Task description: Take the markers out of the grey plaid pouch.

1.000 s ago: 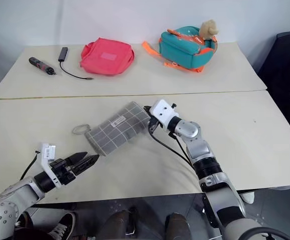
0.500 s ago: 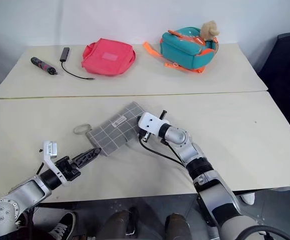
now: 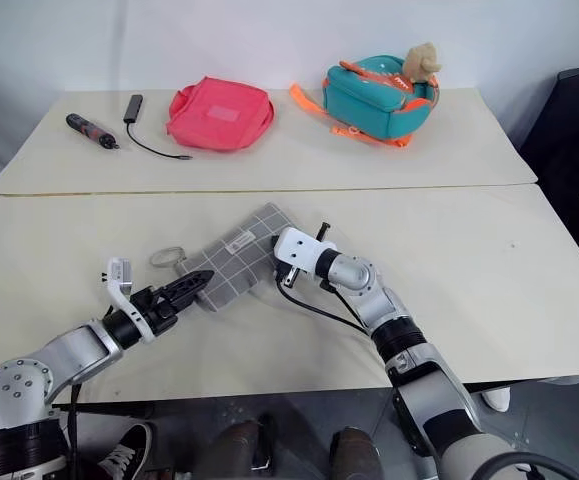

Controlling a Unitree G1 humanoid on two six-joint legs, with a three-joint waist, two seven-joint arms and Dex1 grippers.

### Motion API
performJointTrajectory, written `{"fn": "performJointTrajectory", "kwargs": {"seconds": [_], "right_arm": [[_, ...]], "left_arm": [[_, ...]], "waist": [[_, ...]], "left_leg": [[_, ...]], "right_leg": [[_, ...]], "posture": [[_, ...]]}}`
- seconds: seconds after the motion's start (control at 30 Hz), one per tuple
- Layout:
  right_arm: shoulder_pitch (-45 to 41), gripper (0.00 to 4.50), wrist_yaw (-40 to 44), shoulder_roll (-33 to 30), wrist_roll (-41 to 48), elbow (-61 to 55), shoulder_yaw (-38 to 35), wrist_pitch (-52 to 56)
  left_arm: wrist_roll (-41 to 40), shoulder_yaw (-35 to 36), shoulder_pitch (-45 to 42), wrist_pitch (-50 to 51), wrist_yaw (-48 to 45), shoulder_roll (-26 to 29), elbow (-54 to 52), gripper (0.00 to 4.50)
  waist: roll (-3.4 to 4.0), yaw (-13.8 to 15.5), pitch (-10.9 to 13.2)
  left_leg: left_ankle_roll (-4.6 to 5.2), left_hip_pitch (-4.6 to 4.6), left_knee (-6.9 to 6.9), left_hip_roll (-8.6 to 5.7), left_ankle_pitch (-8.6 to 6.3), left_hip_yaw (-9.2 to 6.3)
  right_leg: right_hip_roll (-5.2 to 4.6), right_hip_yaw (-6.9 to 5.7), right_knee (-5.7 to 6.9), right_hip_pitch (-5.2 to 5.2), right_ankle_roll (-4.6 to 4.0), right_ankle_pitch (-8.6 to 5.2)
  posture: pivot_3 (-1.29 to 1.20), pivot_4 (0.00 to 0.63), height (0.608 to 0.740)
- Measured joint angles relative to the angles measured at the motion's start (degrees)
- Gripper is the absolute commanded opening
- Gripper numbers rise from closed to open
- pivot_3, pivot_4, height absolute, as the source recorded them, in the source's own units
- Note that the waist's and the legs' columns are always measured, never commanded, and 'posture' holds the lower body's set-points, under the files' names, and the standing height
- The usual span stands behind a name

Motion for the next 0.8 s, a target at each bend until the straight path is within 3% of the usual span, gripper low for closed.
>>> {"fn": "performJointTrajectory", "kwargs": {"seconds": [0.03,0.13,0.53,0.57,0.7,0.8], "right_arm": [[0.0,0.05,0.0,0.0,0.0,0.0,0.0,0.0],[0.2,0.00,0.0,0.0,0.1,-0.3,0.0,0.0],[2.5,0.00,0.8,-0.3,0.1,-3.5,0.1,0.2],[2.5,0.00,0.9,-0.4,0.1,-3.5,0.1,0.2],[2.5,0.00,0.9,-0.4,0.1,-3.6,0.1,0.3],[2.6,0.00,0.9,-0.4,0.1,-3.8,0.1,0.3]], "left_arm": [[-0.9,0.0,-0.4,-0.1,0.9,-0.4,0.5,4.50],[-1.8,-0.3,-1.6,-0.5,2.7,-1.3,1.9,3.96],[-3.5,-2.0,-1.5,-1.9,7.6,-2.2,2.3,0.20],[-3.6,-2.1,-1.5,-2.1,7.6,-2.2,2.0,0.03],[-1.6,-2.8,-1.5,-3.2,6.7,-2.0,1.4,0.03],[5.8,-5.0,-0.9,-6.3,3.1,-1.1,-0.8,0.03]], "waist": [[0.00,0.0,0.0],[0.00,0.2,0.0],[0.00,0.0,0.0],[0.00,0.0,0.0],[0.00,0.0,0.0],[0.00,-0.1,0.0]], "left_leg": [[0.00,0.00,0.00,0.00,0.00,-0.02],[0.00,0.00,0.01,-0.02,0.00,-0.03],[0.02,-0.05,0.00,0.00,0.02,-0.04],[-0.01,-0.05,0.00,0.00,0.03,-0.04],[-0.06,-0.05,0.00,0.01,0.03,-0.03],[-0.26,-0.06,-0.03,0.03,-0.07,0.01]], "right_leg": [[-0.01,0.00,-0.01,0.02,0.00,0.00],[-0.02,0.00,-0.03,0.05,0.00,0.00],[0.02,0.00,-0.05,0.00,0.00,0.00],[0.03,0.00,-0.05,0.00,0.00,0.00],[0.06,-0.01,-0.06,0.00,0.00,0.00],[0.17,-0.02,-0.06,-0.06,0.00,0.00]], "posture": [[0.00,0.150,0.740],[0.00,0.150,0.740],[0.00,0.150,0.740],[0.00,0.150,0.740],[0.00,0.150,0.740],[0.00,0.150,0.740]]}}
